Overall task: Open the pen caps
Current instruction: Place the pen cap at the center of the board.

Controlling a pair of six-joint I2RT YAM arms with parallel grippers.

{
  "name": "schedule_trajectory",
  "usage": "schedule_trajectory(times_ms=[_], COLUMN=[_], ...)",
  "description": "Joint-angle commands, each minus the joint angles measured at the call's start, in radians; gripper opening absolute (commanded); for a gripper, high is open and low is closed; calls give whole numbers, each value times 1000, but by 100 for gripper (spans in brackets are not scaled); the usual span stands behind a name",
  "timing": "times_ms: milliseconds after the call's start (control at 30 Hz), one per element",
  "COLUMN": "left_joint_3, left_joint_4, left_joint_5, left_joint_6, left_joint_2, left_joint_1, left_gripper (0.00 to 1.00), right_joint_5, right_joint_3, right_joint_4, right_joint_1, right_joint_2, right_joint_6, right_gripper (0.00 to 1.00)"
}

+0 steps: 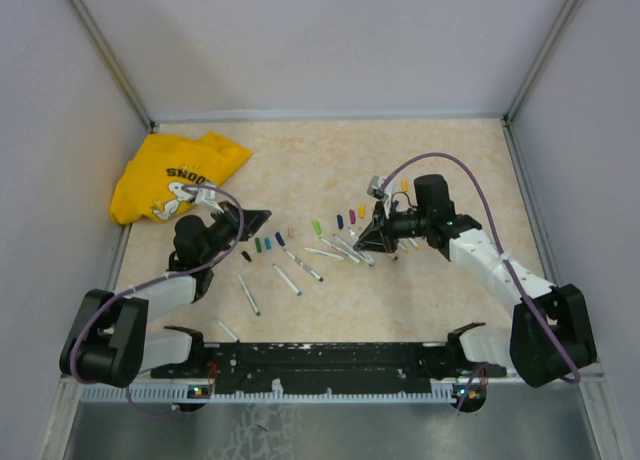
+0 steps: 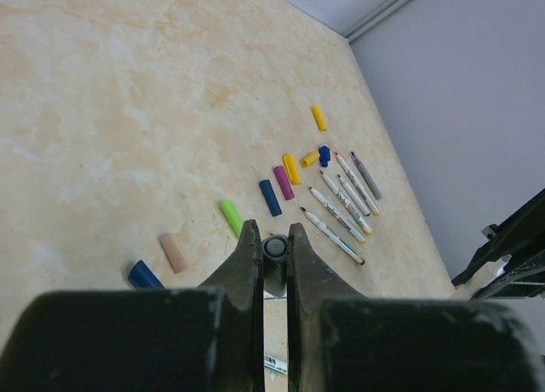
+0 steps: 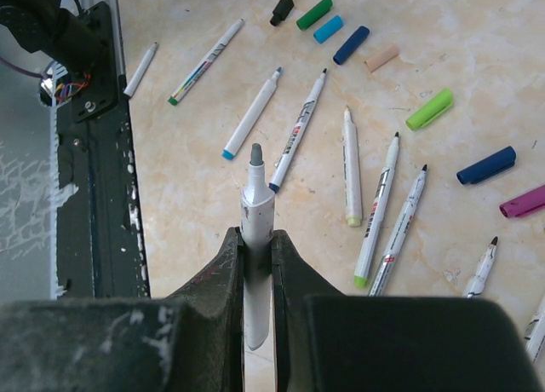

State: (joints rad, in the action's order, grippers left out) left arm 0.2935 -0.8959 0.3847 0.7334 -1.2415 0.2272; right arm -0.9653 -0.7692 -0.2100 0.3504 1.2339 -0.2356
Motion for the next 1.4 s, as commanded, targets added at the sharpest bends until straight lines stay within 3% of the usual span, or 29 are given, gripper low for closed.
schedule_trajectory(times_ms=[0, 400, 700, 1000, 1367], left_joint_3=[27, 68, 180, 351, 492], left_joint_4=[3, 27, 108, 280, 380], left_joint_5=[-13, -28, -44, -66, -72], left_joint_6=[4, 33, 44, 61, 78], left_joint_2=[-10, -66, -172, -296, -454], left_joint_1=[-9, -12, -14, -14, -14], left_gripper=[1, 1, 1, 0, 2], right_joint_5=[-3, 12, 156, 293, 457], right_joint_3=[-61, -70, -173, -475, -805], right_joint_4=[19, 9, -57, -155, -260], right_joint_1=[-7, -7, 25, 93, 185], right_joint_2=[7, 24, 87, 350, 666], right_joint_6=[-16, -29, -76, -130, -119], right_gripper=[0, 0, 0, 0, 0])
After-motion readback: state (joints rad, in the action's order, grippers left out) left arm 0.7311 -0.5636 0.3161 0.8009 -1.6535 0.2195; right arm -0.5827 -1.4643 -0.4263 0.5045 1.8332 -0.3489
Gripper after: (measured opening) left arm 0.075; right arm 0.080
